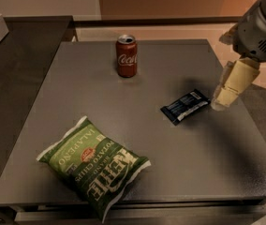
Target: Move coke can near green jalapeno chip bag
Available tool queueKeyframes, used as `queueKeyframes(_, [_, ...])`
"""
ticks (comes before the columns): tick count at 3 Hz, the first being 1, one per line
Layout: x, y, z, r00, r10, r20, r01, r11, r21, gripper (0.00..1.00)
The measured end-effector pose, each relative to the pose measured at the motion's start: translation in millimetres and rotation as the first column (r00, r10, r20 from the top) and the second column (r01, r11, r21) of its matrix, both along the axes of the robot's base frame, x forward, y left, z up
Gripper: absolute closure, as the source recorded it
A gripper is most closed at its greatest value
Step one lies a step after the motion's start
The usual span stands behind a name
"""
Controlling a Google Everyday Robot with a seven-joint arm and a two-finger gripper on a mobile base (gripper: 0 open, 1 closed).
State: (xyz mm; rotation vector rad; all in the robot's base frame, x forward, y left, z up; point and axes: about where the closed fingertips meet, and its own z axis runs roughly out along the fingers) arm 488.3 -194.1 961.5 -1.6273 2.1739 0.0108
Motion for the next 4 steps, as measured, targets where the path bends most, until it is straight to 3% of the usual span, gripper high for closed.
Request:
queueKeyframes(2, [63,33,-12,0.9991,-0.017,0.038,0.011,0.989,0.149,0.0])
queueKeyframes(4, [124,74,-19,0.9978,-0.03,0.06,0.011,0.958,0.287,0.0])
